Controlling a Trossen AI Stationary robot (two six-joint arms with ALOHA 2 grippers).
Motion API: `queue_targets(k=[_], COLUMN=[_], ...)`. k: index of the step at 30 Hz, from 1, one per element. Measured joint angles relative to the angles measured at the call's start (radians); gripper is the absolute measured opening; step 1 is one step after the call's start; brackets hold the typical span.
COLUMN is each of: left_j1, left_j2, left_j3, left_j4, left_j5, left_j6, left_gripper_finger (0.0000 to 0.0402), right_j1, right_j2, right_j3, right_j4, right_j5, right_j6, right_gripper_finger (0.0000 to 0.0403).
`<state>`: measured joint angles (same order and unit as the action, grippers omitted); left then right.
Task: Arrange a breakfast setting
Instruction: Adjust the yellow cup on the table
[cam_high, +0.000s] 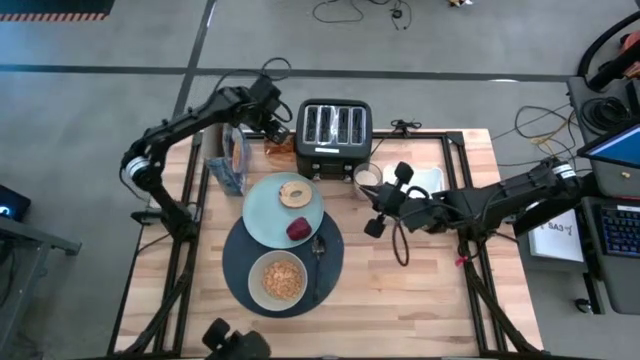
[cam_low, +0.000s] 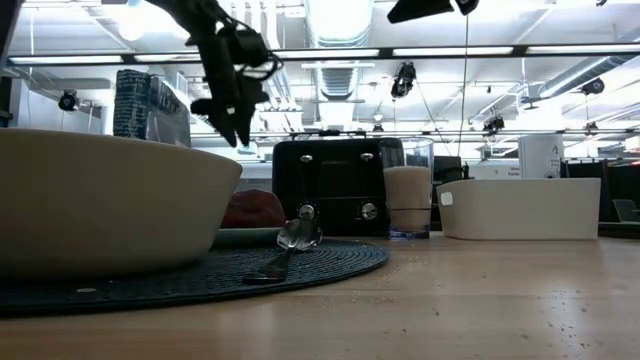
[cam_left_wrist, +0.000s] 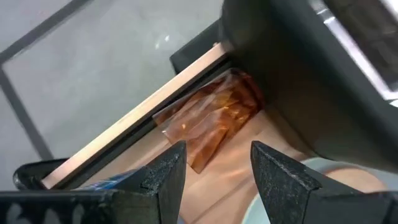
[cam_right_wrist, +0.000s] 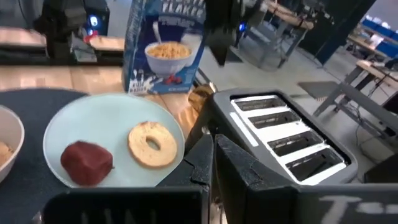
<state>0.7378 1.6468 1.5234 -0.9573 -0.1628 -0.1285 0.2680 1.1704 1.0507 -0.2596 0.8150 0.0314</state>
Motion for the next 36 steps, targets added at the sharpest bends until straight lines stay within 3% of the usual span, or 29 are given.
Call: queue_targets(k=[6,16,24,36], left_j1=[0.018,0.072,0.115,0.128], left_j2=[0.087,0.133,0.051,0.032], left_j3=[-0.002,-0.028,-0.192,-0.370], left_j4=[-0.005,0.019,0.161,0.344], left_j5=[-0.035,-0.010,0.066,0.157], left_j6=[-0.019,-0.024,-0.042,-0.065], left_gripper_finger=[0.0162,0.0162,0.0162,0.0162], right_j1=[0.000,0.000,0.000,0.000], right_j2=[-0.044,-0.076,-0.070,-0.069], right_j3=[-0.076,-0.105,-0.105,-0.105], right_j4=[0.136,0.146,0.146,0.147], right_j5=[-0.002,-0.003,-0.003,-0.003], right_j6=[-0.077,-0.058,-0.050,-0.039], right_gripper_finger=[0.0009,0.0009,0.0009,0.0009])
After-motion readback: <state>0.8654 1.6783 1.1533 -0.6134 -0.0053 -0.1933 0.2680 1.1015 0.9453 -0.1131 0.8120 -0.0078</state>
